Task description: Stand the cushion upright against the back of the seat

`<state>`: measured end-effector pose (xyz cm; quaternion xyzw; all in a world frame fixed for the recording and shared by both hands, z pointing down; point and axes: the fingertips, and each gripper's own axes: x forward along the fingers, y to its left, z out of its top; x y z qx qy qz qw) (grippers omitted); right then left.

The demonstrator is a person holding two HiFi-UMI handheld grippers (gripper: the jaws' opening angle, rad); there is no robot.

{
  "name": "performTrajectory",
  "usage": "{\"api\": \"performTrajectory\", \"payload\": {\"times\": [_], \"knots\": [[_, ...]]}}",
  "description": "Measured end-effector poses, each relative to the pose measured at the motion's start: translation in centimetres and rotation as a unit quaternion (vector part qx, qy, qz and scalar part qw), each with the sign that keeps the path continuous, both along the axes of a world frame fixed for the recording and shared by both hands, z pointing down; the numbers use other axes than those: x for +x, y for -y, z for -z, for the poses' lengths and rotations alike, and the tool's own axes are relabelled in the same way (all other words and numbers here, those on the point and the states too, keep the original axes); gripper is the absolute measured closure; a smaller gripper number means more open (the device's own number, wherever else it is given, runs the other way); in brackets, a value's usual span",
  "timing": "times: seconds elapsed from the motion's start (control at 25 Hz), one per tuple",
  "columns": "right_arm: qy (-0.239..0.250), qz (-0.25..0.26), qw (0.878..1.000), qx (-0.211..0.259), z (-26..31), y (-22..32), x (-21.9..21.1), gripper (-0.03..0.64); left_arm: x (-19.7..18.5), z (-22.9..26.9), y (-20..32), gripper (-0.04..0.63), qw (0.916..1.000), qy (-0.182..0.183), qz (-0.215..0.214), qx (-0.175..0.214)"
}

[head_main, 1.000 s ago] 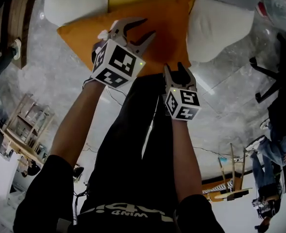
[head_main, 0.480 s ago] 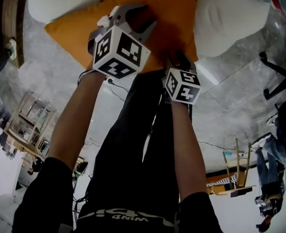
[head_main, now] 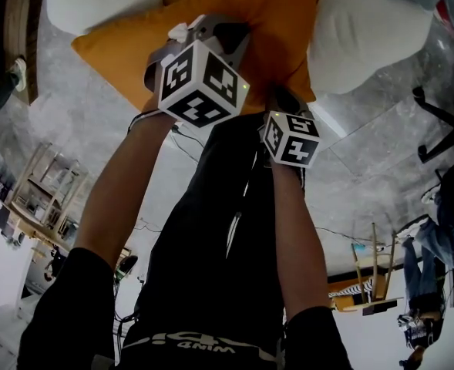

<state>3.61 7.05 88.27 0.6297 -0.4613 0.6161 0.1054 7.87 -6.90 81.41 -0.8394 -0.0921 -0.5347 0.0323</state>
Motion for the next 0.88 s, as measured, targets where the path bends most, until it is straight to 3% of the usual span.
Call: {"api": "performTrajectory", "payload": {"times": [0.16,0.56,0.88], "knots": [[0.015,-0.031,0.999,0.003,0.1,-0.1,0.0,0.588,-0.1,0.0,-0.1,0.578,1.0000,-0.001,-0.003,-0.002],[0.016,-0.014,0.999,0.033,2.5,-0.1,-0.5,0.589,-0.9,3.0,-0.3,0.583,0.9995,-0.011,0.016,-0.024],[-0.001,-0.018,0.998,0.057,8.8,1.0,-0.5,0.589,-3.4,9.4,1.4,0.584,0.9951,-0.042,0.090,0.001]]}}
